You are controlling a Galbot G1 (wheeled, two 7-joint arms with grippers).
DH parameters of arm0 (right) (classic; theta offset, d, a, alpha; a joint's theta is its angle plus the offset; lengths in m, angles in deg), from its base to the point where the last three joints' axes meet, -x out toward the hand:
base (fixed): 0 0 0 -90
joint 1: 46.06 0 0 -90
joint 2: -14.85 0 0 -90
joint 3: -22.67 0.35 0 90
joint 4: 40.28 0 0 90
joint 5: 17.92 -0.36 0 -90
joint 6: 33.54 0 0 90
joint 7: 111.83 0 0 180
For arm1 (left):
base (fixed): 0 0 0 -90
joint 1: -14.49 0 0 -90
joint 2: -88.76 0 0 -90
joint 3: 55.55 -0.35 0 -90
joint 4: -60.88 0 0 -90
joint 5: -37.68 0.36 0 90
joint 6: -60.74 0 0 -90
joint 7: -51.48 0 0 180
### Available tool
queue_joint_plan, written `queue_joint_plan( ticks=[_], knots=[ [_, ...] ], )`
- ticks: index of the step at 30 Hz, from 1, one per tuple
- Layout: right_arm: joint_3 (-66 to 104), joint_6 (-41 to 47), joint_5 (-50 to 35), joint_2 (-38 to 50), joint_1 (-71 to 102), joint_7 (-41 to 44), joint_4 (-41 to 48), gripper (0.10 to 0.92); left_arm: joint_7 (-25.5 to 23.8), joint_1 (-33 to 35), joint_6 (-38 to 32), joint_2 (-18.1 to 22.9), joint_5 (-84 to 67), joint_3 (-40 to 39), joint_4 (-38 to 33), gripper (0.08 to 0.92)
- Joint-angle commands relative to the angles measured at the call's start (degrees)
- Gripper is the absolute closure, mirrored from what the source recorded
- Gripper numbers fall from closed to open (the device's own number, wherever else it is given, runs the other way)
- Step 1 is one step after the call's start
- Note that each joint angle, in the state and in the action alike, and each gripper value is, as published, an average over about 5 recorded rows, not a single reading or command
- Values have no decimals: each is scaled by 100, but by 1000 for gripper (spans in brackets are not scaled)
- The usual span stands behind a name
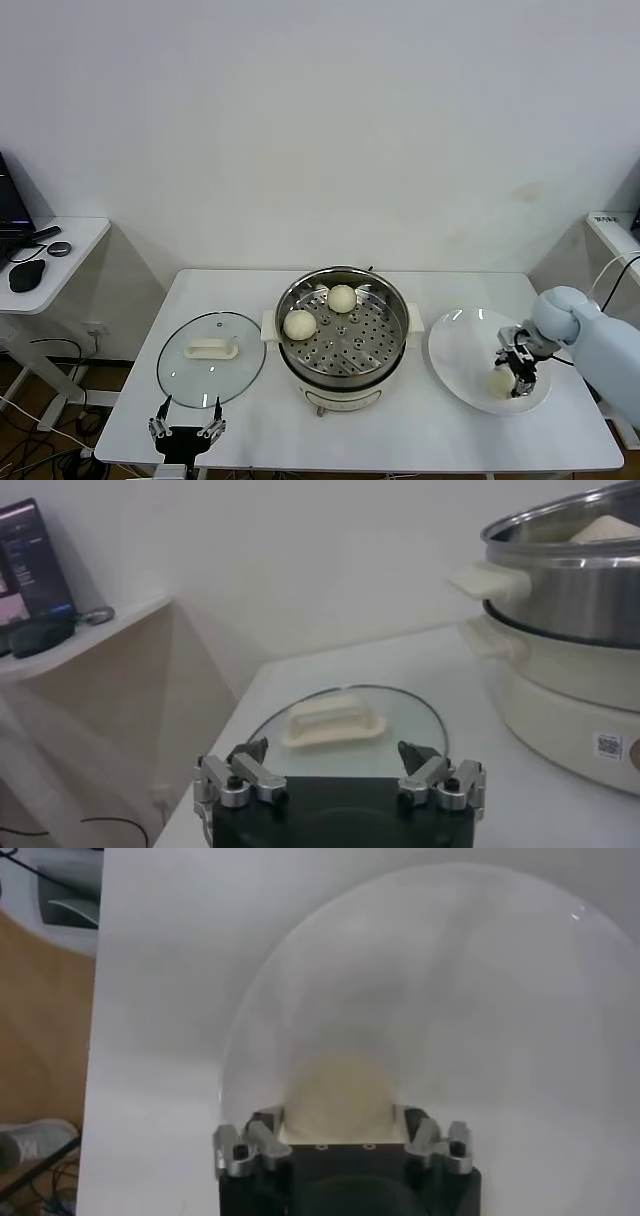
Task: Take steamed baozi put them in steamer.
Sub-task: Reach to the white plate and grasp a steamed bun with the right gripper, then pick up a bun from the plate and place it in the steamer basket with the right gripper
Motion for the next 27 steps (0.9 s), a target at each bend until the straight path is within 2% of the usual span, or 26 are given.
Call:
queue_joint_plan(
  ticks=[1, 4, 10, 20, 23, 27],
  knots=[
    [86, 2, -57, 8, -86, 61, 19, 460, -4, -15, 1, 3, 2, -13, -2, 177],
    [-9, 9, -256, 42, -463, 124, -3, 499, -15, -57, 4, 9, 2, -32, -5, 177],
    [-942, 39, -937, -105, -2160, 275, -24, 514, 7, -169, -6, 33, 4, -47, 1, 177],
    [-2362, -141, -2481, -1867, -5145, 644, 447, 516, 133, -237, -46, -5, 72, 37, 101, 177],
    [-2652, -595, -3036, -2357, -5446, 680, 464, 516, 154, -217, -59, 23, 82, 37, 26, 177],
    [-3106, -1923, -3571, -2749, -5432, 452, 329, 516, 186, -182, -74, 59, 80, 52, -96, 177]
  ],
)
